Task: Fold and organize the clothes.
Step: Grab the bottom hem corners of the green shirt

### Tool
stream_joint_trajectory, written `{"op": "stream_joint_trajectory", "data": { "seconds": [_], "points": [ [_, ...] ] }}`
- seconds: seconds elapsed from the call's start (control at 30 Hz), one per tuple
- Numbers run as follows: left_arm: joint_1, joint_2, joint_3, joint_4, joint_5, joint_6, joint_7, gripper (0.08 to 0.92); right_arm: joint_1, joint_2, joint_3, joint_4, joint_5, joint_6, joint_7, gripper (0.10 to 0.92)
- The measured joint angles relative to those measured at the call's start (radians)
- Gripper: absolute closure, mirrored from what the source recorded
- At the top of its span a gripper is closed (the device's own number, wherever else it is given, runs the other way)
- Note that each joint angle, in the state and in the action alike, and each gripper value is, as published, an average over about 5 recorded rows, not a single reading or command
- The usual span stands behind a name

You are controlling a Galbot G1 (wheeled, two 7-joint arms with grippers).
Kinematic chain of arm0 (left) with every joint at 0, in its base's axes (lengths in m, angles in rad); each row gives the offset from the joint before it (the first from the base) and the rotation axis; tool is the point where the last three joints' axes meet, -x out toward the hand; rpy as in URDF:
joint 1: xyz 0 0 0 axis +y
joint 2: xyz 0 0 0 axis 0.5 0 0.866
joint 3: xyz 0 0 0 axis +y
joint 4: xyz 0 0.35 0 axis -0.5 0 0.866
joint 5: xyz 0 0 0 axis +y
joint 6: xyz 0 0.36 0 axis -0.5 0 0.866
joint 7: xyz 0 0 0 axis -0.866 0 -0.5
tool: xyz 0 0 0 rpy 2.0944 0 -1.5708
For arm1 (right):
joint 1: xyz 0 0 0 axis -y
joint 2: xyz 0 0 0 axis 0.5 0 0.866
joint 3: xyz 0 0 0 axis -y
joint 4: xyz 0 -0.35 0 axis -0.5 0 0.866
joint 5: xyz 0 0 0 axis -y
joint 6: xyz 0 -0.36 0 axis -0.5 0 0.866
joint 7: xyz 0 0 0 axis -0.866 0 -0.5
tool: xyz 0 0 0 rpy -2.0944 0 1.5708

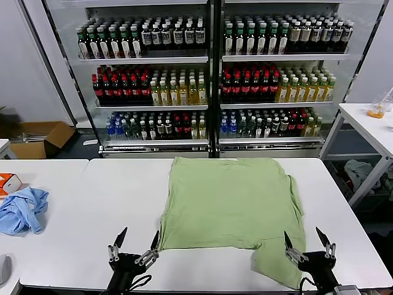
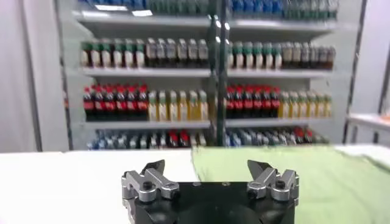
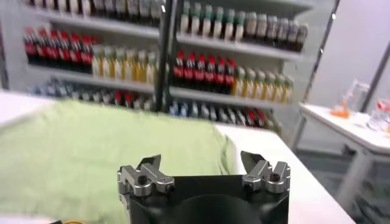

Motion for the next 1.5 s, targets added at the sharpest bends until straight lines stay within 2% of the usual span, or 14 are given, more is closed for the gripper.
{"op": "stream_joint_trajectory", "data": {
  "seconds": [0.37, 0.7, 0.77, 0.97, 1.5],
  "points": [
    [-0.116, 0.051, 0.052, 0.105, -0.027, 0.148, -0.022, 0.177, -0.043, 0.011, -0.031, -0.012, -0.012, -0.062, 0.005, 0.203],
    [-0.216, 0.070, 0.103, 0.199, -0.057, 0.230, -0.039, 0.177, -0.016, 0.029, -0.074, -0.059, 0.014, -0.094, 0.003, 0.203],
    [-0.234, 0.072, 0.110, 0.216, -0.060, 0.238, -0.042, 0.177, -0.008, 0.031, -0.080, -0.066, 0.024, -0.100, 0.001, 0.231],
    [-0.270, 0.079, 0.119, 0.254, -0.072, 0.250, -0.051, 0.209, 0.005, 0.034, -0.094, -0.074, 0.064, -0.115, -0.005, 0.405],
    [-0.298, 0.094, 0.130, 0.291, -0.101, 0.244, -0.045, 0.666, 0.021, 0.032, -0.102, -0.085, 0.143, -0.130, -0.012, 0.854]
  ]
}}
